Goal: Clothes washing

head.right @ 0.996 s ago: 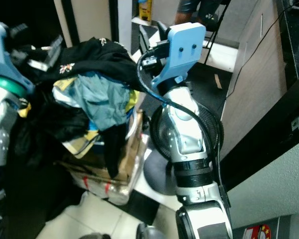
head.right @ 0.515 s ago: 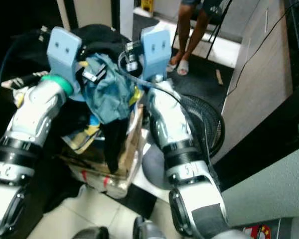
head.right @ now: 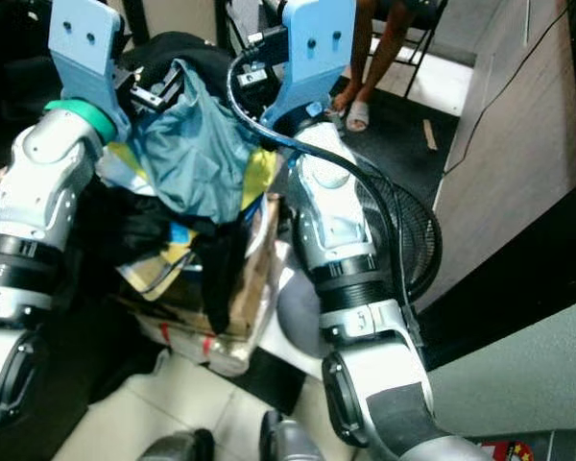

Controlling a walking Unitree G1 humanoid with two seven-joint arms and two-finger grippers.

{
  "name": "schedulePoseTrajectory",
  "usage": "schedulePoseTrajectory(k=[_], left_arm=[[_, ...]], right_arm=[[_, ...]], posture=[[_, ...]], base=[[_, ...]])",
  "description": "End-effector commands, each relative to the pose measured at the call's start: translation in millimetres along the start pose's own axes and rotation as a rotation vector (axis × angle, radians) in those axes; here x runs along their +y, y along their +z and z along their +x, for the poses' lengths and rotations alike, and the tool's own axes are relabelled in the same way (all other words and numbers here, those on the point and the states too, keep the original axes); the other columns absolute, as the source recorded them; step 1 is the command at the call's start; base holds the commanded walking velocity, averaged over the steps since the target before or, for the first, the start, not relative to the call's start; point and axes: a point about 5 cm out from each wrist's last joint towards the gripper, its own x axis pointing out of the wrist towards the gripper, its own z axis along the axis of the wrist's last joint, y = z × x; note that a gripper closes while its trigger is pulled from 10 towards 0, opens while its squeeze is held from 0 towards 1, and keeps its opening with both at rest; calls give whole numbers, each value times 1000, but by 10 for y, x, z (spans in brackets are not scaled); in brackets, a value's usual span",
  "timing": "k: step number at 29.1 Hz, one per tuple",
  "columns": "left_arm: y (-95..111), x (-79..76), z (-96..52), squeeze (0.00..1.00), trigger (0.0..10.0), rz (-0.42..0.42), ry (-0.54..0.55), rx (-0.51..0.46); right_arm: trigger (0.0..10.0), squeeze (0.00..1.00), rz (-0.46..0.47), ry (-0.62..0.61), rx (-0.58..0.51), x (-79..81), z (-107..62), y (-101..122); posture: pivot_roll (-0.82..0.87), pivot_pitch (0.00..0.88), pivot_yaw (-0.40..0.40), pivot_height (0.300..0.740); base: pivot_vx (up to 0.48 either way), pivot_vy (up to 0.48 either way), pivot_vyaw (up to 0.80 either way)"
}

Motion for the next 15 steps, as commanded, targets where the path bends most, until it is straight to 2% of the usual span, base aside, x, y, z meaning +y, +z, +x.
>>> schedulePoseTrajectory(k=[1, 2, 4, 9, 11, 13, 15], left_arm=[[-9, 19, -48, 0, 10000, 24, -6, -1], [-20, 23, -80, 0, 10000, 42, -13, 2], [-40, 51, -137, 0, 10000, 62, -16, 7], [-42, 85, -166, 0, 10000, 67, -6, 8], [-42, 123, -195, 0, 10000, 71, 8, 9], [-54, 134, -215, 0, 10000, 78, 12, 13], [-54, 134, -215, 0, 10000, 78, 12, 13]], right_arm=[[10000, 0, -30, 39, -42, 52, 4, 80], [10000, 0, -71, 53, -29, 59, -5, 73], [10000, 0, -72, 40, -14, 5, -61, 46], [10000, 0, -65, 40, -15, -40, -122, 65], [10000, 0, -85, 43, 2, -97, -216, 53], [10000, 0, -146, 18, 94, -185, -322, -81], [10000, 0, -146, 18, 94, -185, -322, -81]], posture=[[59, 142, 38, 740], [58, 141, 38, 740], [60, 129, 33, 740], [60, 129, 33, 740], [61, 124, 30, 740], [57, 116, 33, 740], [57, 116, 33, 740]], base=[[0, 0, 0], [0, 0, 0], [0, 0, 0], [0, 0, 0], [0, 0, 0], [0, 0, 0], [0, 0, 0]])
